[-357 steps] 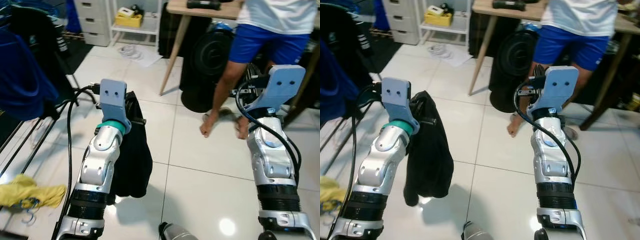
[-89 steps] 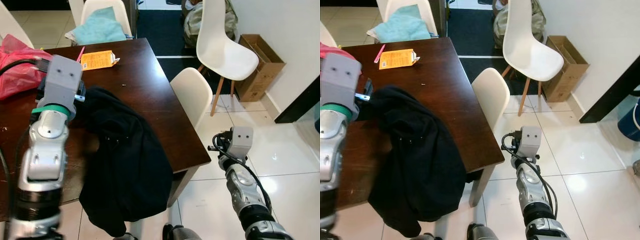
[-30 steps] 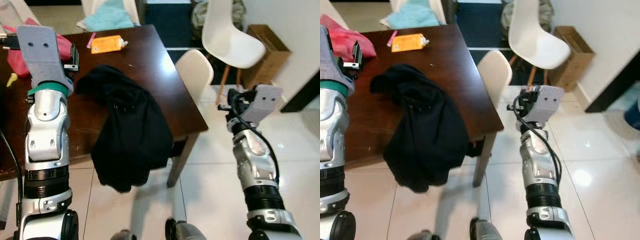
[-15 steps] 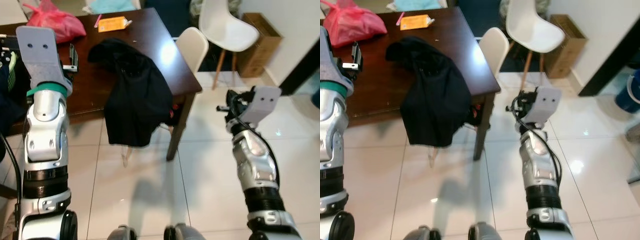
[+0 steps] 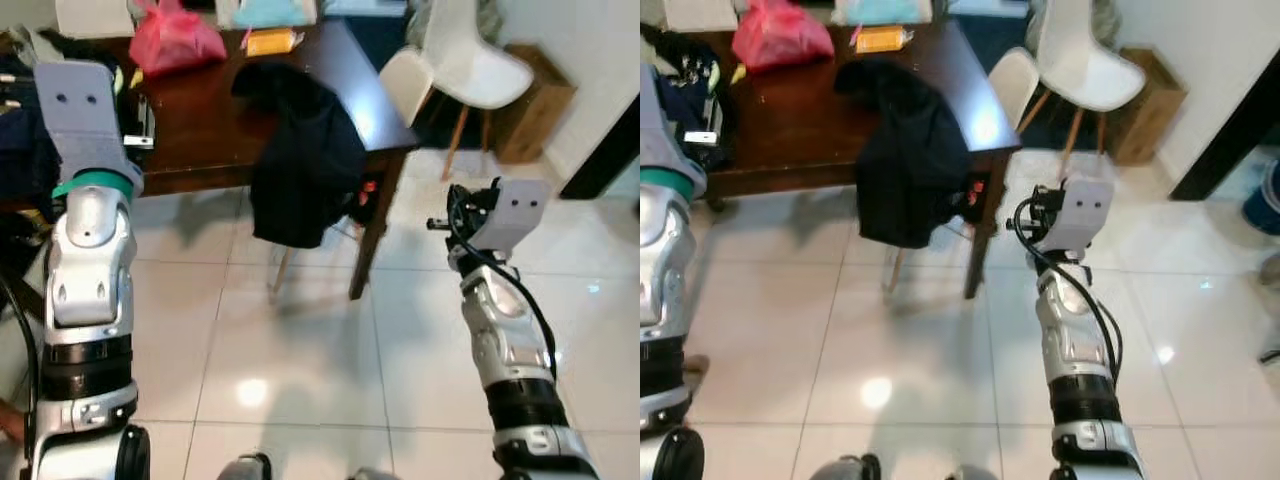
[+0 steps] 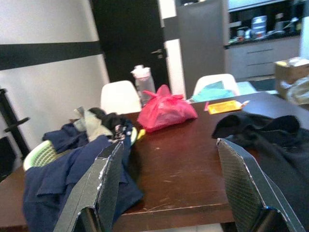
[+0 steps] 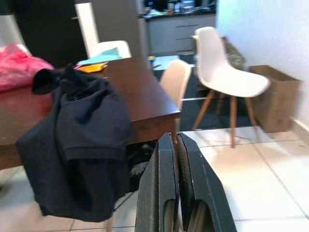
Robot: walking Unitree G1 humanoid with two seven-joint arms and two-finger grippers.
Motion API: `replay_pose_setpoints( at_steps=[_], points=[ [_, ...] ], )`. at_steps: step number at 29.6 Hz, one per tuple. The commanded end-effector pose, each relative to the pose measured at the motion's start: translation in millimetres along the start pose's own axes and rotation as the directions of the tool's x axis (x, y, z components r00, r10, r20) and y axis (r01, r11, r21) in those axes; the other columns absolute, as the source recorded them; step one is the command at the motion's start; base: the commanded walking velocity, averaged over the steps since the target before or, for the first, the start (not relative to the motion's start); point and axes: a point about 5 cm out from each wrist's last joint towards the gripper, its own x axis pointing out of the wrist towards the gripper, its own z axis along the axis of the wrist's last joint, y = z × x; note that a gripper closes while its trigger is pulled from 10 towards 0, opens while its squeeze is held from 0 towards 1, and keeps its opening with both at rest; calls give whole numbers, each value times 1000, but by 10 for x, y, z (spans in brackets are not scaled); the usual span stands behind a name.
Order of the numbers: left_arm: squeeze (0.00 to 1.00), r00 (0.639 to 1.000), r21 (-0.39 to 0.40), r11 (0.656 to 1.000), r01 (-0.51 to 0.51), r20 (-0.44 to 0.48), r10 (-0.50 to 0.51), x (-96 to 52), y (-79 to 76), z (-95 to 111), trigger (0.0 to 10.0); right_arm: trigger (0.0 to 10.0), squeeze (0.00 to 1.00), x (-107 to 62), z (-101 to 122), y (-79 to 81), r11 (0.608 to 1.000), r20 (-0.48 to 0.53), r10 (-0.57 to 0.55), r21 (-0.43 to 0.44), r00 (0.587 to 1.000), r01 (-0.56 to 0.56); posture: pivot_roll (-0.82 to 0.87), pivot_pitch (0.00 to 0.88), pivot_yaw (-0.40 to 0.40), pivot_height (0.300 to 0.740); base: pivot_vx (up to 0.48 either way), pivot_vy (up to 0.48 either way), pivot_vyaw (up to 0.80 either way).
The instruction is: Hang hanger
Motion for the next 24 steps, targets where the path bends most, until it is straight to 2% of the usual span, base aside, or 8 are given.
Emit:
replay_pose_setpoints(
  at_steps=[1, 12, 24],
  points=[
    [0, 1000, -5, 1000, 15, -5, -15, -2, -30, -12, 10000, 10000, 0, -12, -2, -24, 1000, -2, -4, -10, 1000, 4, 1, 41, 19, 740, 0, 0, 0],
    [0, 999, 13, 999, 39, -36, -39, -12, -116, -43, 10000, 10000, 0, -26, 2, -13, 1000, 0, 21, -19, 1000, -21, 3, 43, 23, 740, 0, 0, 791],
    [0, 999, 23, 999, 36, -39, -35, -5, -109, -40, 10000, 10000, 0, -30, 0, 8, 1000, 2, 29, -9, 1000, -29, 6, 45, 26, 740, 0, 0, 781]
  ],
)
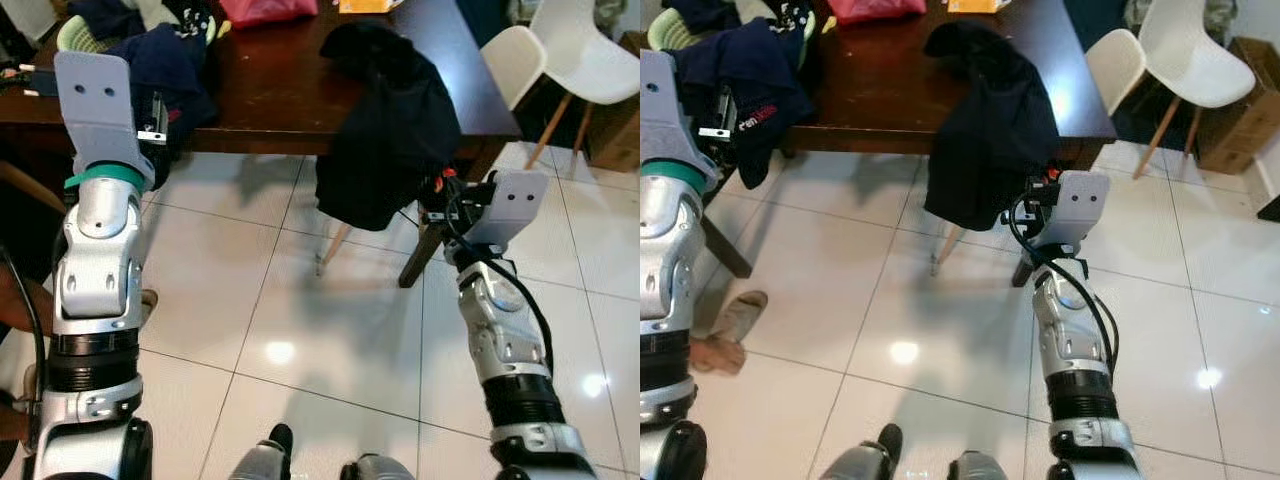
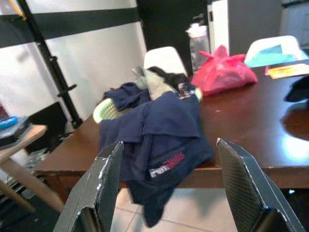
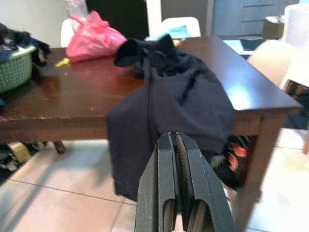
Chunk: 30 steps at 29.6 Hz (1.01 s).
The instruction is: Hang hanger
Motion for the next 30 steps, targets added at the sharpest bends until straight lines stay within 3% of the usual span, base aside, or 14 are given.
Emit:
replay_pose_setpoints(
  at_steps=[1, 20, 30],
  points=[
    [0, 1000, 11, 1000, -7, -18, 7, -3, 18, -36, 10000, 10000, 0, -38, -50, -11, 1000, -19, -3, 3, 1000, 3, 7, 46, 27, 740, 0, 0, 781],
    [0, 1000, 20, 1000, -15, -11, 16, -7, 42, -4, 10000, 10000, 0, -41, -54, 2, 1000, -21, 1, 10, 1000, -1, 13, 54, 23, 740, 25, 0, 779],
    [0, 1000, 12, 1000, -20, -9, 20, -3, 46, -2, 10000, 10000, 0, -31, -54, -4, 999, -21, -22, 32, 1000, 23, 11, 55, 23, 740, 432, 0, 0]
  ],
)
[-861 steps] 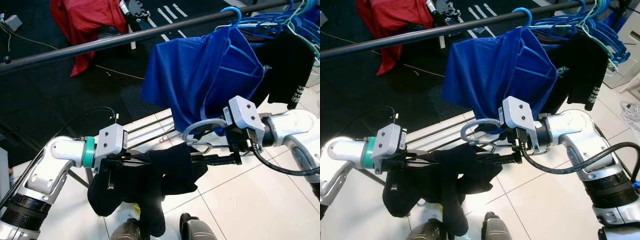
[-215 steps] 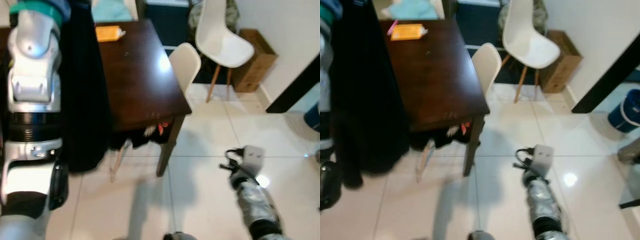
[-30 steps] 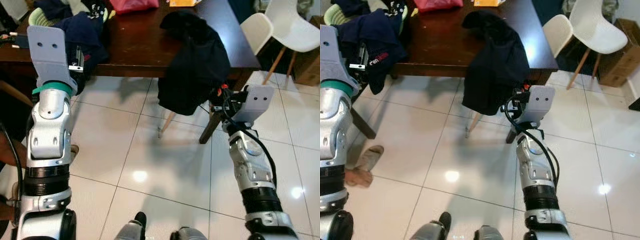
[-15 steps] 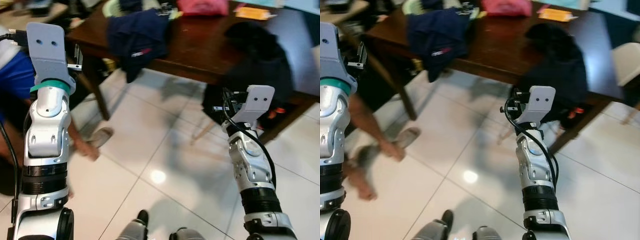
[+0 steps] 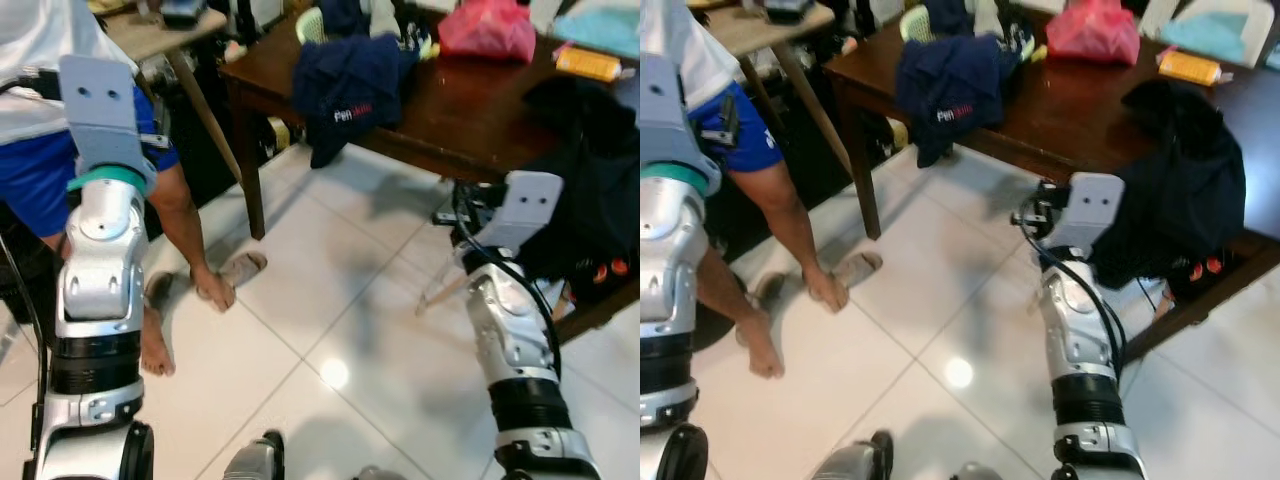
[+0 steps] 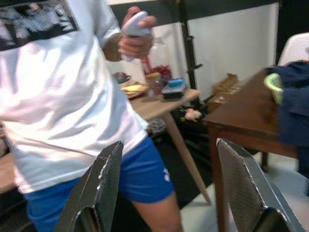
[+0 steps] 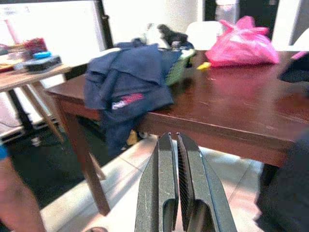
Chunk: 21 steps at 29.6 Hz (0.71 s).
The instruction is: Hang hanger
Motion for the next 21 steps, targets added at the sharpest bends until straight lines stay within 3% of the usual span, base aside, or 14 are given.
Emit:
replay_pose_setpoints(
  at_steps=[1, 15, 21],
  points=[
    [0, 1000, -2, 1000, 10, -2, -10, -12, -38, 1, 10000, 10000, 0, -33, -49, -55, 1000, -23, -22, 5, 999, 22, 11, 55, 23, 740, 435, 0, 0],
    [0, 1000, -4, 1000, 18, 0, -18, -13, -44, 6, 10000, 10000, 0, -36, -66, -80, 999, -36, -40, 21, 999, 40, 14, 57, 24, 740, 430, 0, 0],
    [0, 1000, -4, 1000, 20, 2, -20, -12, -45, 10, 10000, 10000, 0, -26, -63, -88, 999, -36, -46, 21, 998, 47, 15, 56, 25, 740, 428, 0, -800]
  ],
)
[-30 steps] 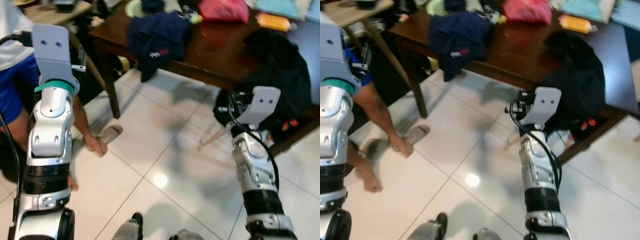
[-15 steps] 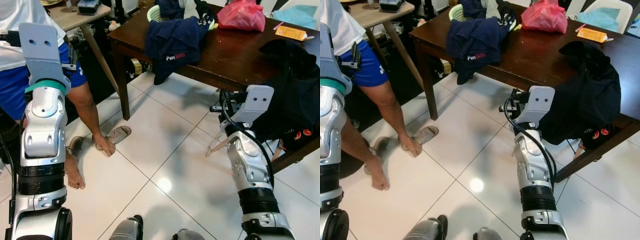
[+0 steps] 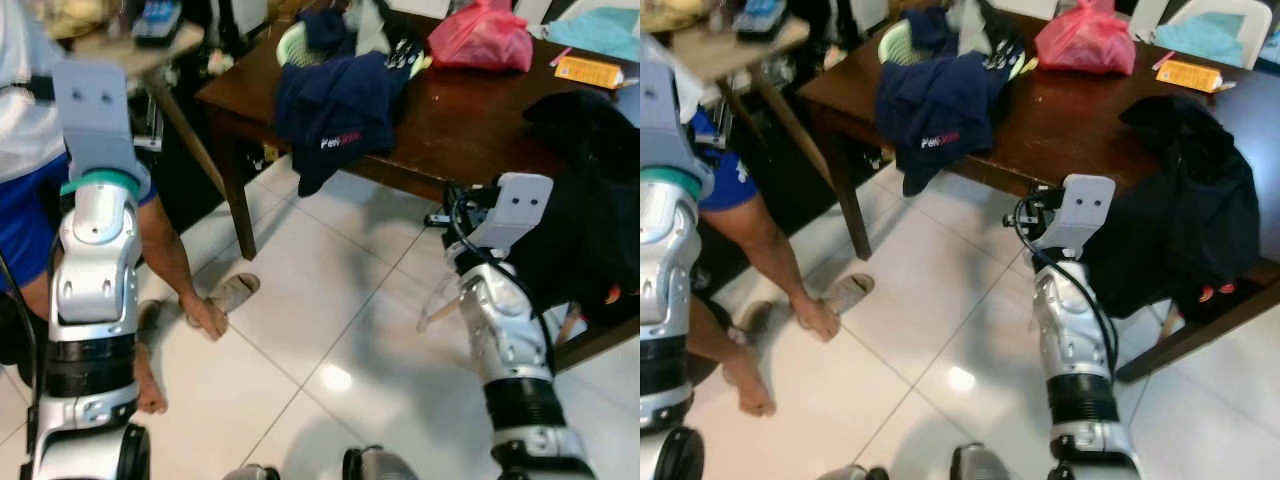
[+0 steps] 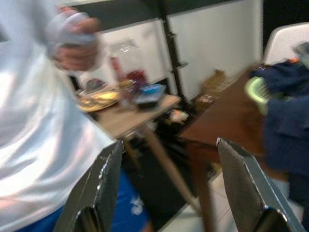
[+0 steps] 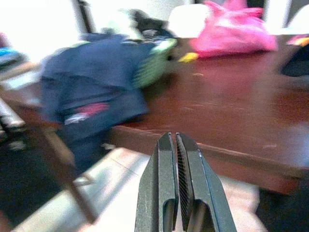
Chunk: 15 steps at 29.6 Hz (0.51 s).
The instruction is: Hang hanger
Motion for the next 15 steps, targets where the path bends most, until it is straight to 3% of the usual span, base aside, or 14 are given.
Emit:
replay_pose_setpoints(
  at_steps=[1, 3, 15],
  points=[
    [0, 1000, 2, 1000, -6, -3, 6, -10, 20, -6, 10000, 10000, 0, -12, -28, -20, 1000, -14, -16, 9, 1000, 16, 15, 56, 25, 740, 428, 0, -800],
    [0, 1000, 2, 1000, -5, -1, 5, -11, 20, 0, 10000, 10000, 0, -11, -26, -23, 1000, -12, -19, 9, 1000, 19, 16, 54, 25, 740, 428, 0, -750],
    [0, 1000, 0, 1000, -1, 5, 1, -12, 23, 13, 10000, 10000, 0, 12, -7, -58, 999, -5, -50, -11, 999, 50, 21, 46, 21, 740, 428, 0, 0]
  ],
)
